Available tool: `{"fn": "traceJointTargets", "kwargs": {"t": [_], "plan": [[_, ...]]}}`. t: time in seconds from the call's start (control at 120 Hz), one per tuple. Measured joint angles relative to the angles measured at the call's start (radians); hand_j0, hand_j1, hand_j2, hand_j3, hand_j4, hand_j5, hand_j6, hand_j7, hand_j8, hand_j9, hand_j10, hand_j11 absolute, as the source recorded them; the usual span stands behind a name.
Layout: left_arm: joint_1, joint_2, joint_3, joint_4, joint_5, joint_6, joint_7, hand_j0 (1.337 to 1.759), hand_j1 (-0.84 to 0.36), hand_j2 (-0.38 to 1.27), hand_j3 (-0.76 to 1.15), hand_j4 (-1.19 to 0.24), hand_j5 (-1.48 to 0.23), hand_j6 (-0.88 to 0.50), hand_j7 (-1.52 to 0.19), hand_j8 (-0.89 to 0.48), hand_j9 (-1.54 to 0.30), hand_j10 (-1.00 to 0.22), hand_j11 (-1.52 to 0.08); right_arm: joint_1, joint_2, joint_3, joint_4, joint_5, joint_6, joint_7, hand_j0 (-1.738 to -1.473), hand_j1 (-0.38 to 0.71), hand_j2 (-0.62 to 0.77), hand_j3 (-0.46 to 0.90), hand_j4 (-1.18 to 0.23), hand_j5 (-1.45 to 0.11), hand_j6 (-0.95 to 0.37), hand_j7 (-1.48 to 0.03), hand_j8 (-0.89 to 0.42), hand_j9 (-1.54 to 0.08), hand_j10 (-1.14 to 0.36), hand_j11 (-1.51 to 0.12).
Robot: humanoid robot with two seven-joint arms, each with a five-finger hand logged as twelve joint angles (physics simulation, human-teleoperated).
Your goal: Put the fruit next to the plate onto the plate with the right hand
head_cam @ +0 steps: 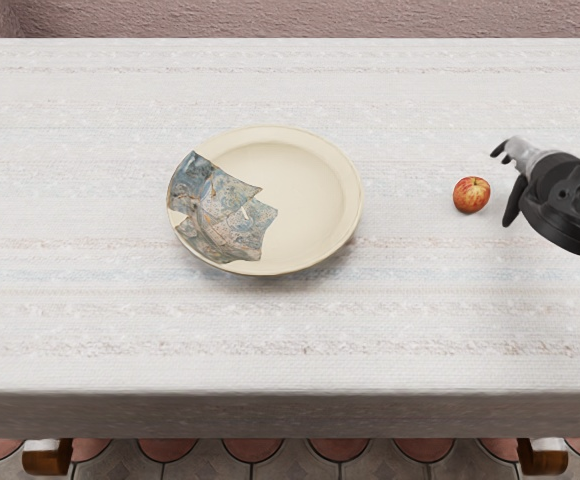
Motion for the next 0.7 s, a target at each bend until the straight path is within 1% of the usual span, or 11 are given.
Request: {"fn": "traceJointTargets", "kwargs": {"t": [0.083,0.192,0.342,0.492,0.617,0.7], "plan": [[0.0,0.0,0.0,0.0,0.0,0.0,0.0,1.658,0.35,0.0,0.0,0.0,0.0,0.0,0.0,0.0,0.0,0.0,0.0,-0.008,0.028,0.001,-0.029,0.0,-0.002,0.0,-1.658,-0.05,-0.05,0.0,-0.26,-0.33,-0.26,-0.33,-0.26,-0.33,-0.26,-0.33],[-0.004,0.0,0.0,0.0,0.0,0.0,0.0,1.658,0.35,0.0,0.0,0.0,0.0,0.0,0.0,0.0,0.0,0.0,0.0,-0.023,0.077,0.001,-0.096,0.001,-0.003,0.0,-1.658,-0.05,-0.05,0.0,-0.26,-0.33,-0.26,-0.33,-0.26,-0.33,-0.26,-0.33],[-0.005,0.0,0.0,0.0,0.0,0.0,0.0,1.658,0.35,0.0,0.0,0.0,0.0,0.0,0.0,0.0,0.0,0.0,0.0,-0.039,0.105,0.001,-0.15,0.001,-0.003,0.0,-1.658,-0.06,-0.05,0.0,-0.25,-0.32,-0.25,-0.32,-0.25,-0.32,-0.25,-0.32],[-0.005,0.0,0.0,0.0,0.0,0.0,0.0,1.658,0.35,0.0,0.0,0.0,0.0,0.0,0.0,0.0,0.0,0.0,0.0,-0.064,0.153,0.002,-0.218,0.003,0.0,0.0,-1.658,-0.06,-0.05,0.0,-0.24,-0.32,-0.25,-0.31,-0.25,-0.31,-0.24,-0.31],[-0.005,0.0,0.0,0.0,0.0,0.0,0.0,1.658,0.35,0.0,0.0,0.0,0.0,0.0,0.0,0.0,0.0,0.0,0.0,-0.076,0.205,0.002,-0.293,0.009,0.003,0.0,-1.658,-0.06,-0.05,0.0,-0.24,-0.31,-0.24,-0.31,-0.24,-0.31,-0.24,-0.31],[-0.005,0.0,0.0,0.0,0.0,0.0,0.0,1.658,0.35,0.0,0.0,0.0,0.0,0.0,0.0,0.0,0.0,0.0,0.0,-0.081,0.228,0.002,-0.329,0.011,0.004,0.0,-1.658,-0.06,-0.05,0.0,-0.24,-0.31,-0.24,-0.31,-0.24,-0.31,-0.24,-0.31]]}}
